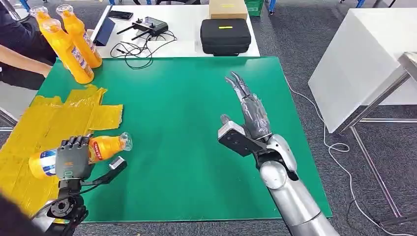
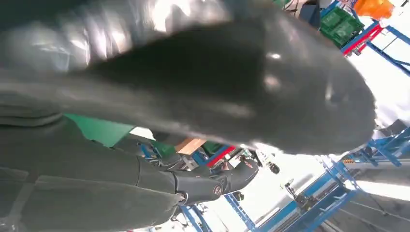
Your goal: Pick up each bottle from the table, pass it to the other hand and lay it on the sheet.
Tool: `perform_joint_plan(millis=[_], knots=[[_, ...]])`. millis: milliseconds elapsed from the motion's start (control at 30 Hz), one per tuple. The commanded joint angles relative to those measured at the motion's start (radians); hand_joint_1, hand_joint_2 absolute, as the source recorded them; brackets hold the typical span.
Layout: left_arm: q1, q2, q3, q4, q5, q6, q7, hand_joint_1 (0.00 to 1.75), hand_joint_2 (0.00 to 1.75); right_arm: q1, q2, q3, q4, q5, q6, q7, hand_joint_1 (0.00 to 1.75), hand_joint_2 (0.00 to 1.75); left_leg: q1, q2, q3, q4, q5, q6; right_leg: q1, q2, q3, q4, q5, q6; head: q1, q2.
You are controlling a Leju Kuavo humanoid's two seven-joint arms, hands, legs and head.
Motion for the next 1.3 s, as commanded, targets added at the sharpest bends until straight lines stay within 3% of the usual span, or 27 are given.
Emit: perform_joint_plan(millis=[33,267,300,333,367,400,433,500,700,1300], knots=[[-0.083,-0.007,-0.031,0.172,-0.003,-0.002,-0.002,1.75,1.75,-0.001,-0.027,0.010,-0.009,0.016,0.023,0.024,0.00,0.00,0.000,-0.002,0.004,-0.001,-0.001,0.000,0.000,-0.003,0.005,0.000,-0.002,0.001,0.000,0.000],[-0.093,-0.013,-0.018,0.218,-0.003,-0.002,-0.004,1.75,1.75,0.008,-0.033,0.004,-0.011,0.018,0.027,0.023,0.00,0.00,0.000,-0.002,0.007,-0.001,-0.002,0.001,0.000,-0.004,0.007,0.000,-0.003,0.001,0.000,0.000],[-0.110,0.015,-0.071,0.243,0.070,-0.002,-0.016,1.75,1.75,0.011,-0.035,0.002,-0.011,0.015,0.032,0.018,0.00,0.00,0.000,-0.002,0.007,-0.001,-0.003,0.001,0.000,-0.005,0.008,0.000,-0.004,0.001,0.000,0.000],[-0.119,-0.016,-0.046,0.300,0.028,-0.002,0.012,0.63,1.75,0.014,-0.039,0.005,-0.017,0.012,0.039,0.024,0.00,0.00,0.000,-0.002,0.010,-0.002,-0.003,0.001,0.000,-0.005,0.010,-0.001,-0.005,0.001,0.000,0.000],[-0.150,-0.016,-0.069,0.345,0.051,-0.002,0.014,0.63,1.75,0.015,-0.042,0.008,-0.020,0.016,0.043,0.022,0.00,0.00,0.000,-0.002,0.011,-0.002,-0.004,0.001,0.000,-0.005,0.012,-0.001,-0.005,0.002,0.000,0.000],[-0.150,-0.016,-0.069,0.345,0.051,-0.002,0.014,0.00,1.75,0.015,-0.042,0.008,-0.020,0.016,0.043,0.022,0.00,0.00,-0.001,-0.004,0.013,-0.003,-0.004,0.001,0.000,-0.007,0.014,-0.001,-0.006,0.002,0.000,0.000],[-0.146,-0.020,-0.052,0.375,0.034,-0.002,0.033,0.00,0.00,0.023,-0.046,0.003,-0.021,0.015,0.045,0.020,0.00,0.00,0.000,-0.003,0.012,-0.002,-0.004,0.001,0.000,-0.007,0.012,-0.001,-0.005,0.002,0.000,0.000],[-0.192,-0.035,-0.010,0.488,0.050,-0.033,0.036,0.00,0.00,0.049,-0.055,-0.011,-0.041,0.015,0.047,0.020,0.00,0.00,0.000,-0.002,0.006,-0.002,-0.002,0.001,0.000,-0.004,0.007,-0.001,-0.003,0.001,0.000,0.000],[-0.193,-0.039,0.022,0.485,0.052,-0.114,0.014,0.00,0.00,0.113,-0.071,-0.030,-0.108,0.030,0.045,0.030,0.00,0.00,-0.001,-0.004,0.009,-0.003,-0.002,0.001,0.000,-0.006,0.010,-0.001,-0.004,0.001,0.000,0.000],[-0.180,-0.041,0.088,0.470,0.061,-0.081,-0.051,0.00,0.00,0.145,-0.048,-0.054,-0.131,0.064,0.058,0.055,0.00,0.00,-0.001,-0.002,0.009,-0.002,-0.001,0.000,-0.001,-0.004,0.009,-0.001,-0.002,0.001,0.000,0.000]])
